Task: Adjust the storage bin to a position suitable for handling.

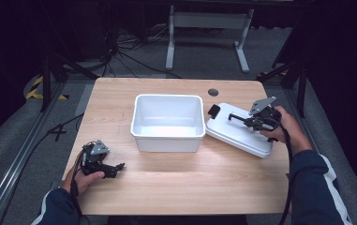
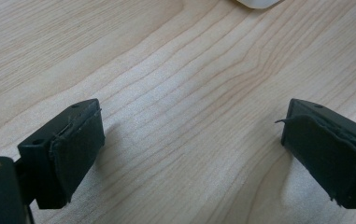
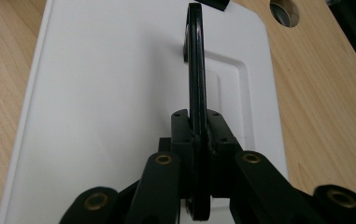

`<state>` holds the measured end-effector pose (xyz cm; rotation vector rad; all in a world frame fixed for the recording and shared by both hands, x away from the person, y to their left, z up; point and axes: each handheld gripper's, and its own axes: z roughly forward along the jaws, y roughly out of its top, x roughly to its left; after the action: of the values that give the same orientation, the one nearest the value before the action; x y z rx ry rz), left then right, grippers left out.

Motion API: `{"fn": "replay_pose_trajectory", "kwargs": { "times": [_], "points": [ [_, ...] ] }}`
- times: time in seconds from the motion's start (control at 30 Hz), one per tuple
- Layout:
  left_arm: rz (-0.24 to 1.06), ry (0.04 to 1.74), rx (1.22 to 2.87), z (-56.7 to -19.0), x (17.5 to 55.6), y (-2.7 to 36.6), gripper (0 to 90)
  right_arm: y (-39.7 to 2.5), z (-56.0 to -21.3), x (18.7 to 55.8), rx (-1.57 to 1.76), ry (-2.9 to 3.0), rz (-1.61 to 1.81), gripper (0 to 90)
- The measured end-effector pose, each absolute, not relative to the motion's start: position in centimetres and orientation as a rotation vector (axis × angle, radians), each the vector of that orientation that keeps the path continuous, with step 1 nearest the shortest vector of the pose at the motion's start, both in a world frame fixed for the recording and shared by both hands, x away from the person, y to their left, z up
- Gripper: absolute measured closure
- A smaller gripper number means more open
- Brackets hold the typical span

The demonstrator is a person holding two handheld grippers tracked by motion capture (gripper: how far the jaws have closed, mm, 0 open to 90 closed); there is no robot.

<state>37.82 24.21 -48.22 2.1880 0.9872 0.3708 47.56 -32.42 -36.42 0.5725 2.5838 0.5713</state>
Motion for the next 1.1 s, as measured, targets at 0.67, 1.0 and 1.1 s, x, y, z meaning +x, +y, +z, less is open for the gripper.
{"fn": "replay_pose_trajectory", "kwargs": {
  "times": [0.67, 1.0, 1.1],
  "points": [
    [0.37, 0.985, 2.189, -48.2, 37.8, 24.2, 6.3, -32.4, -38.7, 48.5, 0.635, 2.6, 0.565, 84.4],
    [0.377, 0.979, 2.19, -48.2, 37.9, 24.2, 6.2, -32.3, -39.3, 48.6, 0.666, 2.614, 0.535, 82.0],
    [0.372, 0.983, 2.19, -48.2, 37.9, 24.2, 6.3, -32.5, -39.2, 48.5, 0.672, 2.607, 0.569, 81.6]
  ]
}}
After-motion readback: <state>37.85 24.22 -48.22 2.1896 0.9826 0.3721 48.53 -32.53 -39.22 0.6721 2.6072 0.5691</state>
